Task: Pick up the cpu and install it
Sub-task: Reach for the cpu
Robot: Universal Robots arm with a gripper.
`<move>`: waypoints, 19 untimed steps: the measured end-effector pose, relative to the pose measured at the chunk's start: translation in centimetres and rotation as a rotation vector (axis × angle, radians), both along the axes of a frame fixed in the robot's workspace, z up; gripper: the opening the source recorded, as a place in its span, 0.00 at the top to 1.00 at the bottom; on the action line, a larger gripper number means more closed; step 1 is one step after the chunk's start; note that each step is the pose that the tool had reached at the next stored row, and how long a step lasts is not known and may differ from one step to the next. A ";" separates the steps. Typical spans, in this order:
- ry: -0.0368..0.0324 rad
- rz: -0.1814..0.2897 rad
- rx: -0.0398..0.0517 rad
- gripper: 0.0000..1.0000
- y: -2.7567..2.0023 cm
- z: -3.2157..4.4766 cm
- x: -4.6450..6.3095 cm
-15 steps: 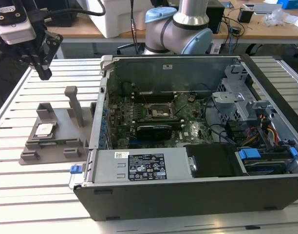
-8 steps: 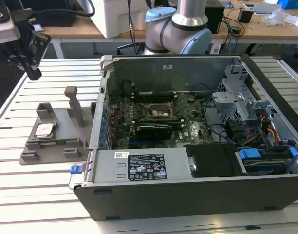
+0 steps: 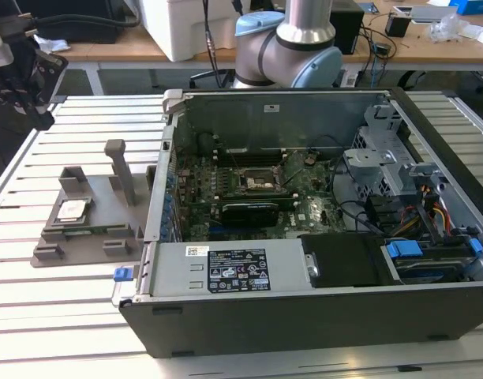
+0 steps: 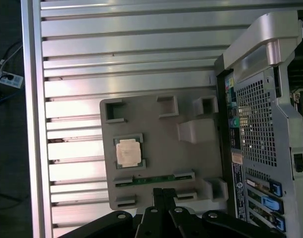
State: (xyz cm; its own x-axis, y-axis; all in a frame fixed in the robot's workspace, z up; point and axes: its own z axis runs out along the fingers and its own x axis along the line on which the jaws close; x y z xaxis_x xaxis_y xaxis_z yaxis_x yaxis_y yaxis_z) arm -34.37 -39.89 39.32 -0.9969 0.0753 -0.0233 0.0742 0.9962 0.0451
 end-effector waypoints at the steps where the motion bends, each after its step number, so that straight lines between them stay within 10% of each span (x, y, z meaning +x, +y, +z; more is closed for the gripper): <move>1: 0.0000 0.000 0.0000 0.89 0.00 0.00 -0.3; 19: 0.0000 0.000 0.0000 0.89 0.00 -0.01 -2.5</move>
